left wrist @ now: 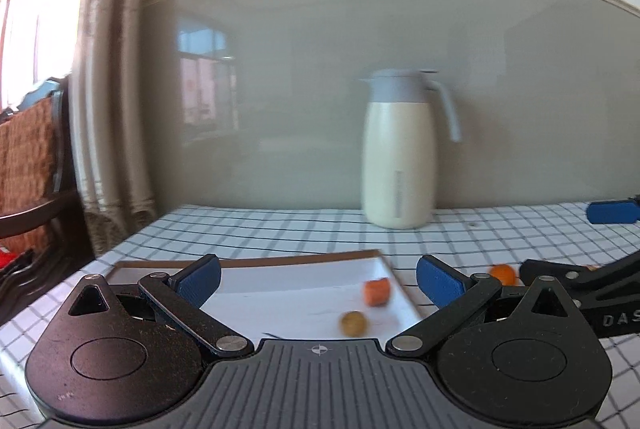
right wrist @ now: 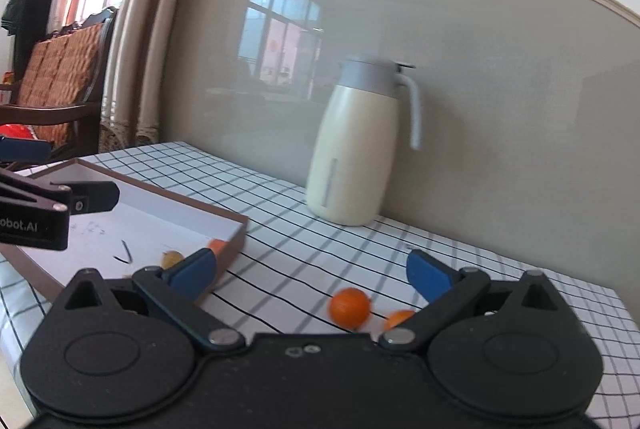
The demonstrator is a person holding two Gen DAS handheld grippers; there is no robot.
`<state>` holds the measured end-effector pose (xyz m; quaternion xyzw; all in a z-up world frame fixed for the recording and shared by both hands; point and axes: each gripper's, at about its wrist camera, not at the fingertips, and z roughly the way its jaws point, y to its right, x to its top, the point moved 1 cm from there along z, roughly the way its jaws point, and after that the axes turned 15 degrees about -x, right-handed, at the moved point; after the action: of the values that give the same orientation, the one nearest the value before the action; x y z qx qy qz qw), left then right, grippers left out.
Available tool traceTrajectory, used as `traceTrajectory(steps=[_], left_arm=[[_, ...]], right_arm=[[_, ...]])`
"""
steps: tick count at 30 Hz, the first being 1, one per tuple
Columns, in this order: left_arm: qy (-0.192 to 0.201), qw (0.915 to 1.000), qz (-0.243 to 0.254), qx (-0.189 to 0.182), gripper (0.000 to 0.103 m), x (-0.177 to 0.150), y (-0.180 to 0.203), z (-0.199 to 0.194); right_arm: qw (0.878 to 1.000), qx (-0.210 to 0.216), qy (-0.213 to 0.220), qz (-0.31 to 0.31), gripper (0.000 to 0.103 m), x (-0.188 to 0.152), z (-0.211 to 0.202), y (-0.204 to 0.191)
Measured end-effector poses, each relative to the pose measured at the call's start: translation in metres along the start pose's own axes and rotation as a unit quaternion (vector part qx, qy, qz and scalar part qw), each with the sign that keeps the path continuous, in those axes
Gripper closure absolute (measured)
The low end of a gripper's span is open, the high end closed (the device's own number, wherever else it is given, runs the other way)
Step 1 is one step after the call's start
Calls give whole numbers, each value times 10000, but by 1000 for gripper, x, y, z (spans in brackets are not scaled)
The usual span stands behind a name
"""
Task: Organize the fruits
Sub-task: 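Move both open tools back toward the remaining oranges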
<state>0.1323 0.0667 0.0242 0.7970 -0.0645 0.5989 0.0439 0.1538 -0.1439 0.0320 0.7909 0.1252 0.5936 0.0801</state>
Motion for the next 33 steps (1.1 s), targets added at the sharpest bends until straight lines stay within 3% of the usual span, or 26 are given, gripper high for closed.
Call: traceTrajectory(steps=[6,17,22,25,33], left_arm=[[-46,9993,180,-316,0,-1,28,7],[-185,9962,417,-736,0,-3,76,22],[-313,9942,503,-902,1,-5,94,33],[-460,9922,541,-1027,19,-6,105,42],[-704,9899,580,-1084,21,-13,126,66]], right_arm=[[9992,-336,-209,71,22,-12,-3,25],[9947,-729,-711,149,30,-35,0,59],[9923,-788,-947,135,43,-47,4,71],[9909,-810,-1063,151,50,-54,8,76],[9885,-730,-1319,152,66,-63,25,76]])
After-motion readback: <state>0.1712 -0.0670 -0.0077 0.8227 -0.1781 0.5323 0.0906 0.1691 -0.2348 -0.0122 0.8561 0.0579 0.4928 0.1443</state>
